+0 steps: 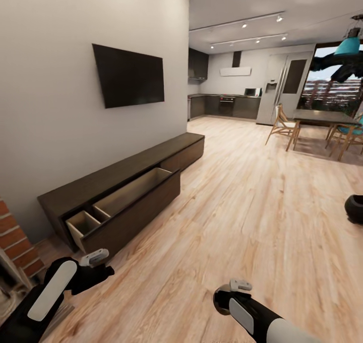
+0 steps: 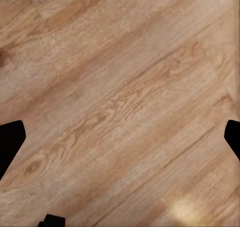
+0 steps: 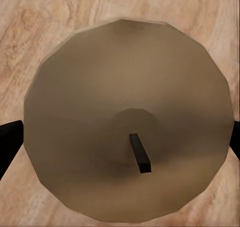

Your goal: Place each of the two pumpkins and all three candles from the living room inside a cabinet in the living room (use any cabinet), then make sure every cabinet is closed, and position the cauldron so it is next to a table in the living room.

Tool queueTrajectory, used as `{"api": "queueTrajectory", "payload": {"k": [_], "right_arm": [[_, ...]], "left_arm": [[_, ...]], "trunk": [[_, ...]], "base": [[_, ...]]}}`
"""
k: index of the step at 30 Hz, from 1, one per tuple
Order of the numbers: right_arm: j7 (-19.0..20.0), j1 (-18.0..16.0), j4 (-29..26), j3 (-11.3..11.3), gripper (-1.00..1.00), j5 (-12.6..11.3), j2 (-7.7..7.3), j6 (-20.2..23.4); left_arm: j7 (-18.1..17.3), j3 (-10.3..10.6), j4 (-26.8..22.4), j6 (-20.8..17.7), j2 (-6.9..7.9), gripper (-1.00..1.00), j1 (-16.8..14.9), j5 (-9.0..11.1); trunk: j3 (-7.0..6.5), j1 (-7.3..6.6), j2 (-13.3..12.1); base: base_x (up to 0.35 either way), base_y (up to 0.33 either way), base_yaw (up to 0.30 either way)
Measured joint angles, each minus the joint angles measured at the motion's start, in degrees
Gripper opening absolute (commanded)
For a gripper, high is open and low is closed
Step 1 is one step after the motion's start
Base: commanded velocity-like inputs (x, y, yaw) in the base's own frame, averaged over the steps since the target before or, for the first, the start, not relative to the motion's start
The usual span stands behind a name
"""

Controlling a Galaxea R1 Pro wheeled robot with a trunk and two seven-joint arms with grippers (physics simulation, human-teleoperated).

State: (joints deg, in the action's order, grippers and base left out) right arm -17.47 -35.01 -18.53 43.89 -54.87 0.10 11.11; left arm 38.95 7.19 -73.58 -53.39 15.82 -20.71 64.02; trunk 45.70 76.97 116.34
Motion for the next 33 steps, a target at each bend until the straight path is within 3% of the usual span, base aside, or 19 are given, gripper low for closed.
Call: {"api": "queueTrajectory", "payload": {"k": [33], "right_arm": [[0.00, 0.00, 0.00, 0.00, -1.00, 0.01, 0.01, 0.00]], "left_arm": [[0.00, 0.00, 0.00, -0.01, 0.02, 1.00, -0.01, 0.00]], "trunk": [[0.00, 0.00, 0.00]], "base": [[0.000, 0.000, -0.267]]}}
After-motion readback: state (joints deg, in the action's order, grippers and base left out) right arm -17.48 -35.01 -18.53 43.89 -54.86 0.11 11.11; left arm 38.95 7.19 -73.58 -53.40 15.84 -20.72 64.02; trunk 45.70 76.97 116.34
